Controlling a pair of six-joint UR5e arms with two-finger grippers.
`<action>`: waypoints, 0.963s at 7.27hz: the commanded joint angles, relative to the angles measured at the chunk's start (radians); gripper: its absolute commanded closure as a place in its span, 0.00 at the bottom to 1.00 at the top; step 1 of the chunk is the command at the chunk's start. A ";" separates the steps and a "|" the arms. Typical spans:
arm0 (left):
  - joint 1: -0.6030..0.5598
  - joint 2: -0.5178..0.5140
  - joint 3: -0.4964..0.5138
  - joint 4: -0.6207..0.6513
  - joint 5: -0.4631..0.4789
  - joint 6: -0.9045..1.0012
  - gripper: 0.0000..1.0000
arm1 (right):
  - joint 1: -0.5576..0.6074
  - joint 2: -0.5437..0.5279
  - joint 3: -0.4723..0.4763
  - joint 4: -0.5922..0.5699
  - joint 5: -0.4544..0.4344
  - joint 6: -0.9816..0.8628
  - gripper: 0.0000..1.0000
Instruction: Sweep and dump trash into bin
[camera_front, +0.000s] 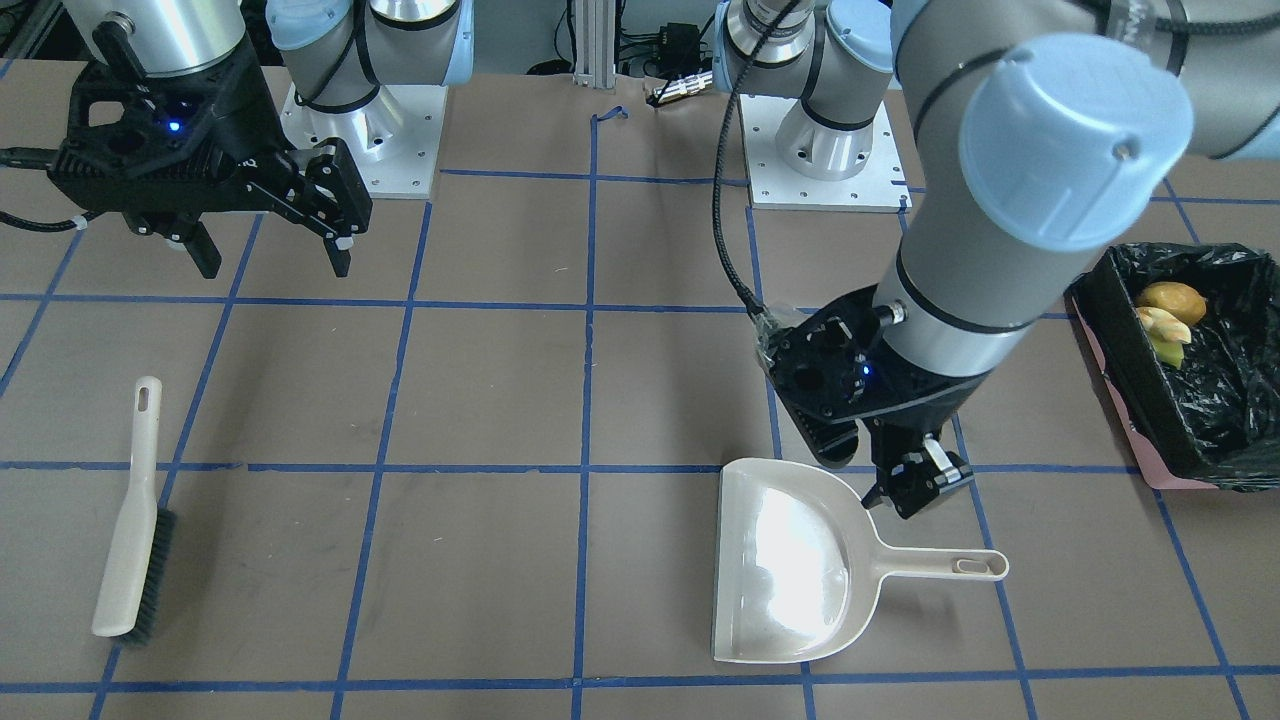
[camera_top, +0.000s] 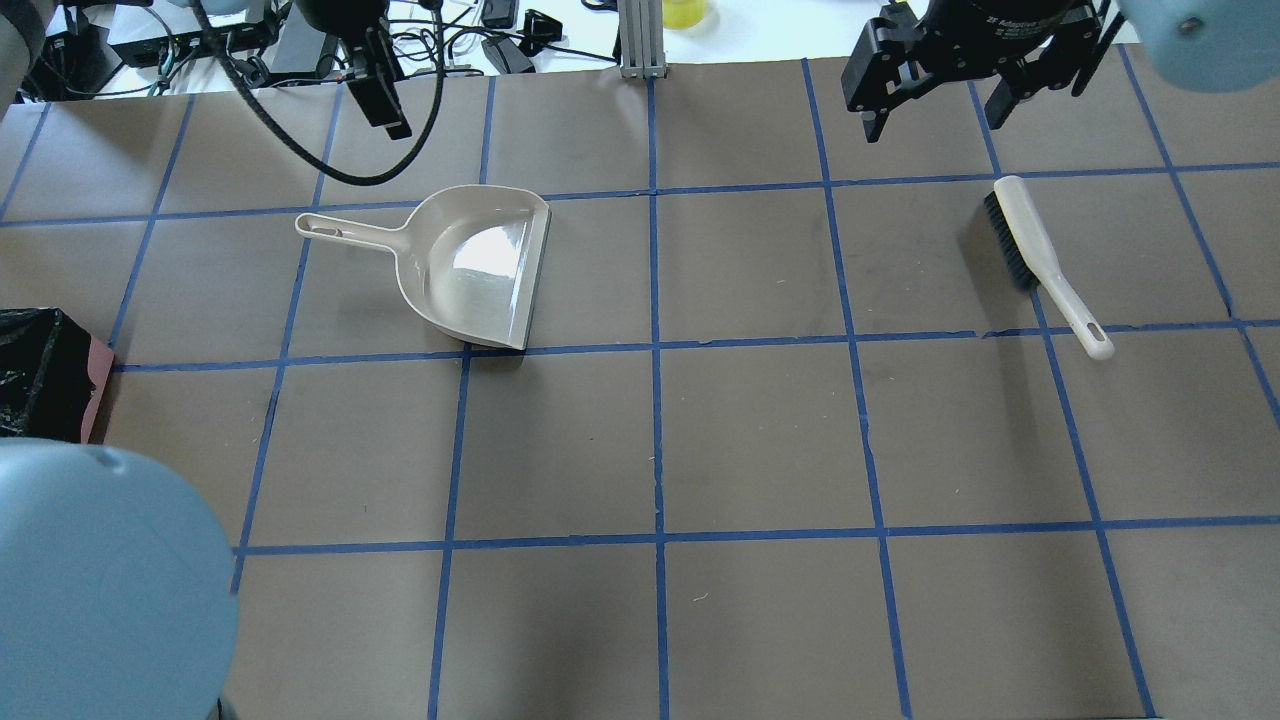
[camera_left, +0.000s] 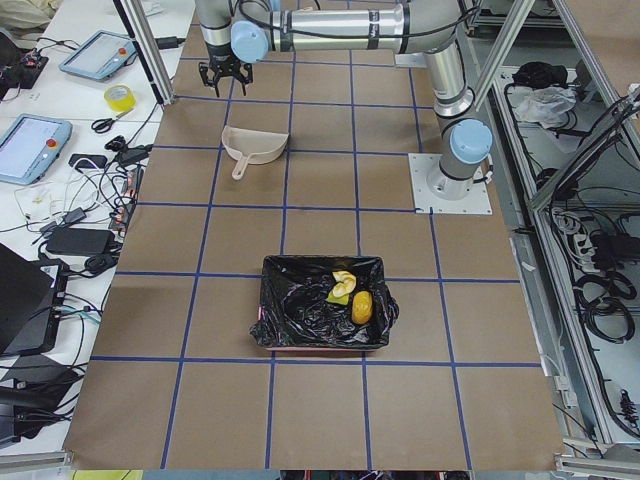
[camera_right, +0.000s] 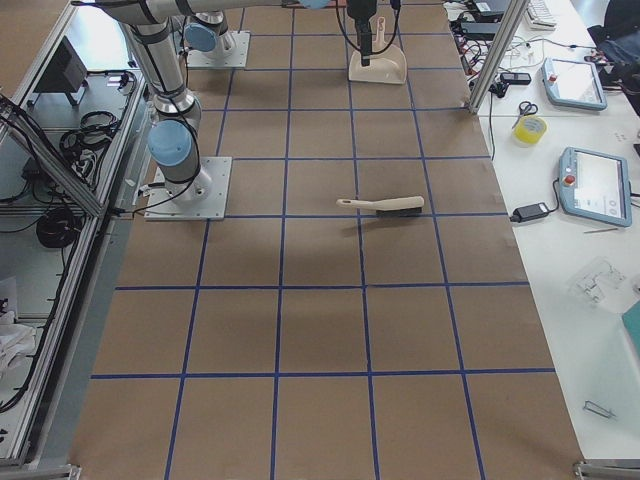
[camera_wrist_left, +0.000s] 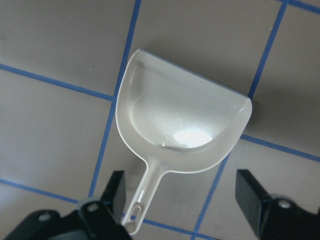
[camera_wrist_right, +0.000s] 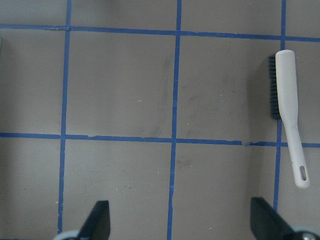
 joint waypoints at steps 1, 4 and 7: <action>-0.021 0.090 -0.001 -0.104 -0.012 -0.281 0.19 | 0.000 0.000 0.000 0.000 0.000 0.000 0.00; 0.001 0.168 -0.031 -0.182 -0.012 -0.646 0.19 | 0.000 0.000 0.000 0.000 0.000 0.000 0.00; 0.040 0.286 -0.141 -0.305 -0.006 -0.838 0.19 | 0.000 0.000 0.000 0.000 0.002 0.000 0.00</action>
